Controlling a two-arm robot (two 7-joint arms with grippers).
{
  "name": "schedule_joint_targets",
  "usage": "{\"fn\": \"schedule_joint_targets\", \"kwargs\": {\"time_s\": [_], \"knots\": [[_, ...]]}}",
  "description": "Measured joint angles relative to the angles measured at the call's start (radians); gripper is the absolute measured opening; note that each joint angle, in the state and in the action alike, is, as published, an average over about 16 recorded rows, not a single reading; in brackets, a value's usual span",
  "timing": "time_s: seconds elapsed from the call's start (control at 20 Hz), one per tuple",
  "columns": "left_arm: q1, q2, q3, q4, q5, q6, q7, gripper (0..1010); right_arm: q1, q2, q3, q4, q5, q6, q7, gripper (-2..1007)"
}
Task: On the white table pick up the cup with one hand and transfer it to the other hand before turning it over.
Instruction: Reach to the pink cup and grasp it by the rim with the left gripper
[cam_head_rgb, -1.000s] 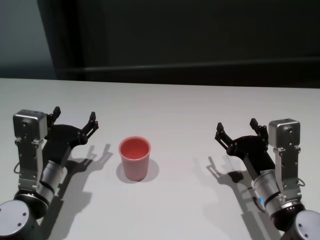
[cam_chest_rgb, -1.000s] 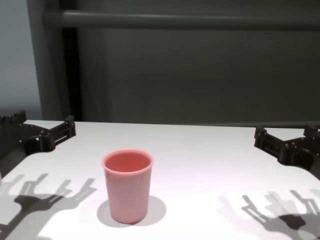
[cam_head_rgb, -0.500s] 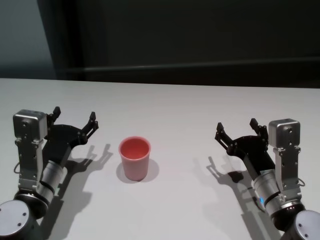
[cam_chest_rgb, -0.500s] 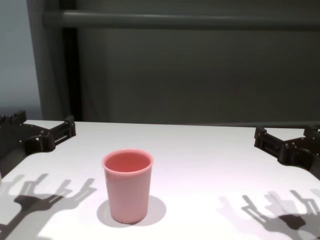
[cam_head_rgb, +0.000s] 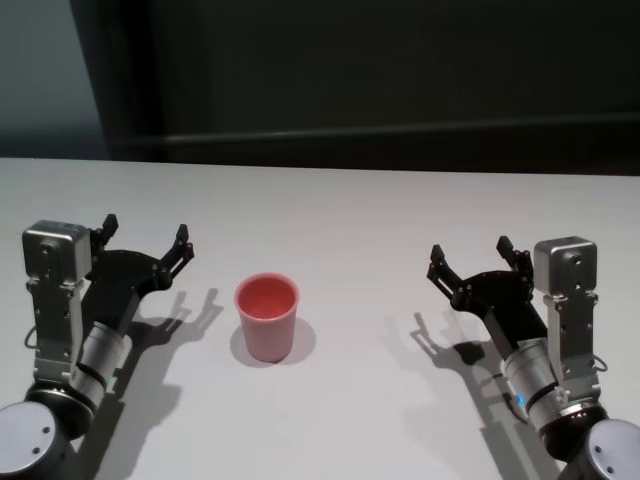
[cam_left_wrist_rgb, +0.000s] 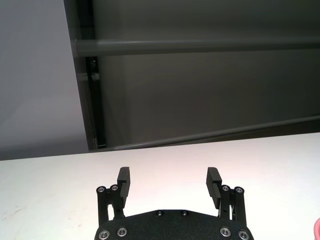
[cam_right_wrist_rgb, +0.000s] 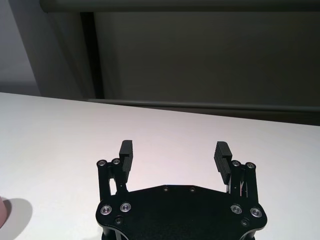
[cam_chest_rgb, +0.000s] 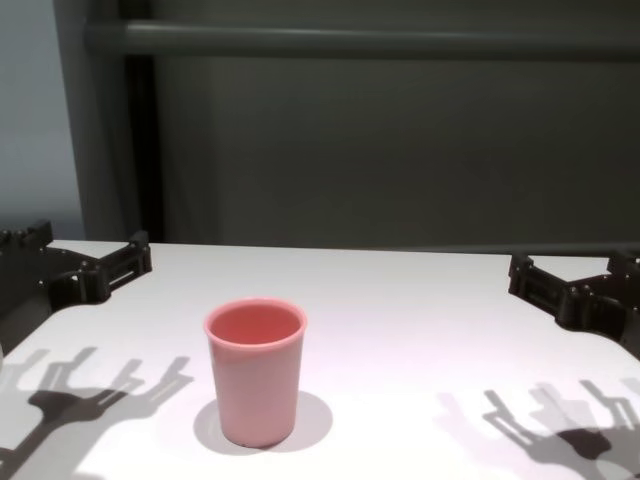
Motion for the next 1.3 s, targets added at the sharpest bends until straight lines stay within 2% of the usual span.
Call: {"fn": "schedule_joint_targets", "kwargs": {"time_s": [1.3], "knots": [[0.000, 0.000, 0.000, 0.000, 0.000, 0.000, 0.000, 1003, 0.000, 0.000, 0.000, 0.000, 0.000, 0.000, 0.000, 1002]]}}
